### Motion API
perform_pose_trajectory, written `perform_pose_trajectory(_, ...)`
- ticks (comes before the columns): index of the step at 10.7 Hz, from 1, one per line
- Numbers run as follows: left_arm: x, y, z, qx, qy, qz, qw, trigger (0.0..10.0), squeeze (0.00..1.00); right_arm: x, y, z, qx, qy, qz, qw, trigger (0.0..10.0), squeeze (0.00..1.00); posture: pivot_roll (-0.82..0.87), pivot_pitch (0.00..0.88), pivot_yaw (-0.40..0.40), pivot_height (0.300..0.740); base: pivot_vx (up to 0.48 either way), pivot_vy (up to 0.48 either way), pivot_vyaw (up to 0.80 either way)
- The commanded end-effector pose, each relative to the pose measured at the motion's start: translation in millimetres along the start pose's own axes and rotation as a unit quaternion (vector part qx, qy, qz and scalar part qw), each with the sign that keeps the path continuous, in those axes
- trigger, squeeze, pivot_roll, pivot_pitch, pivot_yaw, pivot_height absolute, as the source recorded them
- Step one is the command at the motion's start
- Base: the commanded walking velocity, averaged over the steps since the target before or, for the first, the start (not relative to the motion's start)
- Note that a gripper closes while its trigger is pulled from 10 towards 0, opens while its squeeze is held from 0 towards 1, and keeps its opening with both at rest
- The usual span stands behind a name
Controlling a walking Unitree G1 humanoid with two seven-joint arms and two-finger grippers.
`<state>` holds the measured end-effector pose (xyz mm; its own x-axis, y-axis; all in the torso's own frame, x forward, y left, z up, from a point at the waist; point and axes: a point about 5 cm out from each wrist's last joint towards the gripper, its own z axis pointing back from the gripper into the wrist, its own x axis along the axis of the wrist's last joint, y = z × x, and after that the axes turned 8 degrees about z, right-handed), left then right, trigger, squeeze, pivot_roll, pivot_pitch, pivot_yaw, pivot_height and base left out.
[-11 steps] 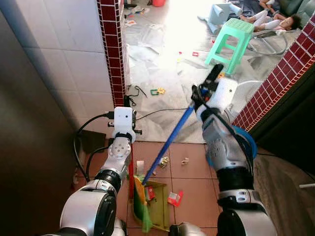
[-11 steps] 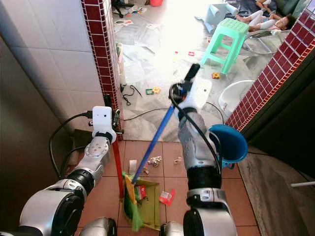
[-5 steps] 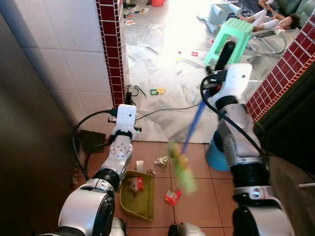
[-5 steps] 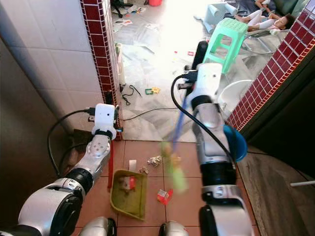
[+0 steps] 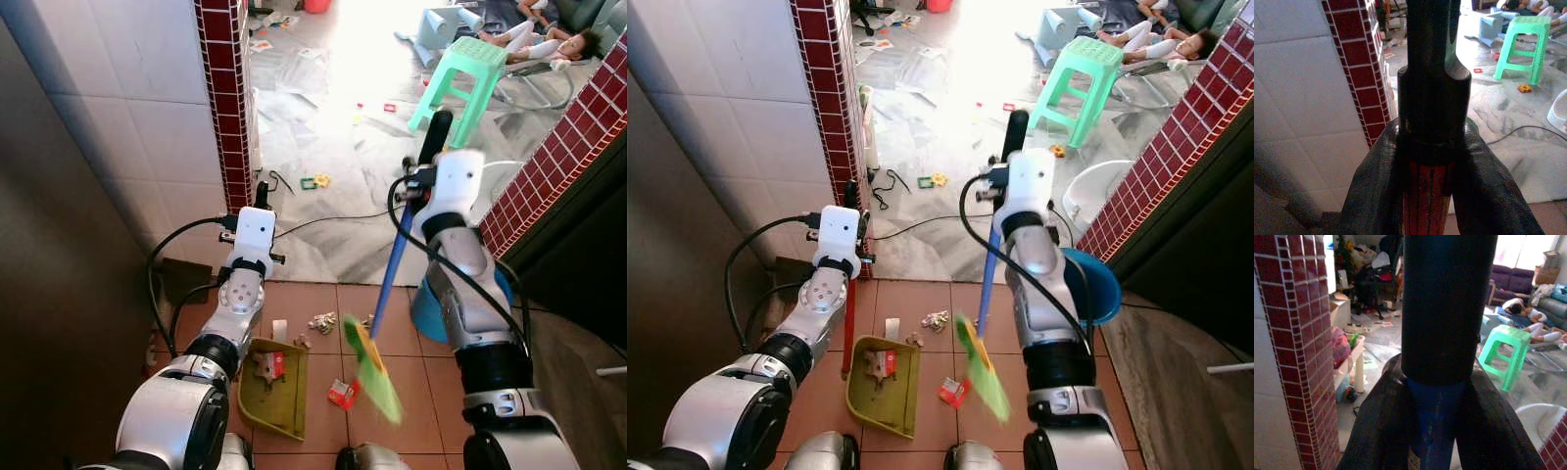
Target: Sweep floor
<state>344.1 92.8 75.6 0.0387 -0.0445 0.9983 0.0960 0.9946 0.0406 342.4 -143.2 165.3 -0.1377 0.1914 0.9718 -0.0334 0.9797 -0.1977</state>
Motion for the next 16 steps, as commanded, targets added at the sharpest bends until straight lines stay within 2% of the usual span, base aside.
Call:
perform_pose_trajectory(1,-7,-3.6,1.0,-0.013,0.03,-0.003,0.999,10.0,0.0,9,-2.1,-1.1,-0.007,-0.017,0.017,1.0,10.0,0.0,-0.08,0.034,-0.063,0.74,0.0,0.0,0.0)
perform_pose_trajectory(2,-8,-4.6,1.3,-0.016,0.036,0.0,0.999,10.0,0.0,8,-2.2,-0.5,-0.008,-0.014,0.02,1.0,10.0,0.0,-0.08,0.035,-0.063,0.74,0.0,0.0,0.0)
perform_pose_trajectory(3,-12,-9.8,2.8,-0.034,0.054,0.021,0.998,10.0,0.0,-3,-3.9,1.7,-0.011,0.014,0.034,0.999,10.0,0.0,-0.08,0.037,-0.067,0.74,0.0,0.0,0.0)
perform_pose_trajectory(4,-15,-12.9,4.1,-0.041,0.066,0.034,0.996,10.0,0.0,-19,0.7,4.7,-0.008,0.064,0.044,0.997,10.0,0.0,-0.08,0.038,-0.071,0.74,0.0,0.0,0.0)
perform_pose_trajectory(7,-18,-15.0,4.5,-0.045,0.092,0.05,0.994,10.0,0.0,-44,14.4,12.5,-0.007,0.122,0.015,0.992,10.0,0.0,-0.07,0.045,-0.066,0.74,0.0,0.0,0.0)
perform_pose_trajectory(8,-18,-14.0,4.8,-0.04,0.091,0.056,0.993,10.0,0.0,-46,16.5,12.2,-0.01,0.125,0.007,0.992,10.0,0.0,-0.07,0.047,-0.063,0.74,0.0,0.0,0.0)
perform_pose_trajectory(9,-18,-15.9,6.7,-0.043,0.083,0.06,0.994,10.0,0.0,-47,23.7,9.5,-0.017,0.128,-0.029,0.991,10.0,0.0,-0.05,0.049,-0.061,0.74,0.0,0.0,0.0)
perform_pose_trajectory(11,-17,-16.0,7.8,-0.039,0.078,0.059,0.994,10.0,0.0,-36,39.7,1.9,-0.013,0.11,-0.128,0.986,10.0,0.0,-0.04,0.048,-0.062,0.74,0.0,0.0,0.0)
perform_pose_trajectory(12,-20,-11.2,8.1,-0.021,0.086,0.064,0.994,10.0,0.0,-17,53.1,-5.4,0.009,0.079,-0.195,0.977,10.0,0.0,-0.03,0.042,-0.061,0.74,0.0,0.0,0.0)
perform_pose_trajectory(13,-22,-8.2,7.8,-0.01,0.096,0.07,0.993,10.0,0.0,-3,56.7,-11.0,0.017,0.059,-0.226,0.972,10.0,0.0,-0.03,0.038,-0.057,0.74,0.0,0.0,0.0)
perform_pose_trajectory(15,-21,-7.1,7.4,-0.013,0.096,0.074,0.993,10.0,0.0,16,55.2,-18.4,0.032,0.022,-0.234,0.971,10.0,0.0,-0.04,0.033,-0.051,0.74,0.0,0.0,0.0)
perform_pose_trajectory(16,-17,-7.2,6.1,-0.017,0.083,0.075,0.994,10.0,0.0,38,47.6,-23.9,0.047,-0.033,-0.2,0.978,10.0,0.0,-0.04,0.03,-0.046,0.74,0.0,0.0,0.0)
